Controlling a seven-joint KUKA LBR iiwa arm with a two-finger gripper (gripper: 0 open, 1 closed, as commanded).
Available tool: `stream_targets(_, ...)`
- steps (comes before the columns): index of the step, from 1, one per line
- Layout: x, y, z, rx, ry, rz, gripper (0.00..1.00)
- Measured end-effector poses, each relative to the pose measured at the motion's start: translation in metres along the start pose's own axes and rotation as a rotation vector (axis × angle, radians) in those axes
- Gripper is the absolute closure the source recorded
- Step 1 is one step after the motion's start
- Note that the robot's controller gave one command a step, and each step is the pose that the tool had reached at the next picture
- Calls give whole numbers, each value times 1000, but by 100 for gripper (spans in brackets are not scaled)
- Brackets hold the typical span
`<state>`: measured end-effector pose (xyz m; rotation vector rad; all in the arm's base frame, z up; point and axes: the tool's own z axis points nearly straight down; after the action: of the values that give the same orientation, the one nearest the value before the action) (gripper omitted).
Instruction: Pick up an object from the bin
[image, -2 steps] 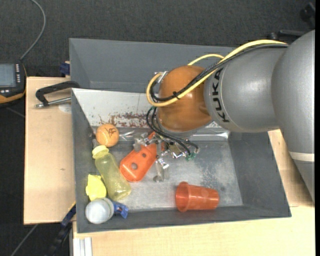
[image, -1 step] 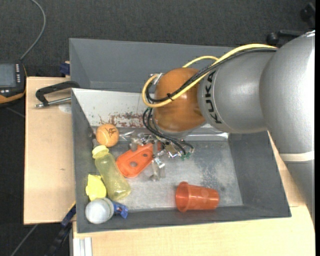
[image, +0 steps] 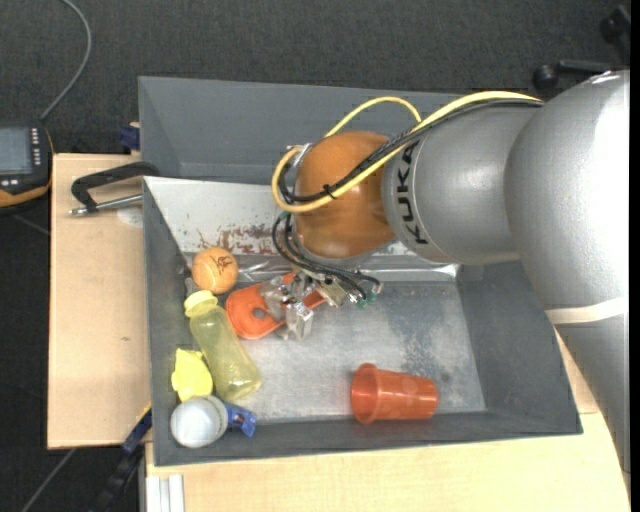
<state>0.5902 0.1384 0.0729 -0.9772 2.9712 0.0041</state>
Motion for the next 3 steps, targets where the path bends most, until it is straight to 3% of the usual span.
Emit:
stream_targets(2,1,0,-3,-1,1,2,100)
stream_targets(3,3,2,-22,-5,8,1,100)
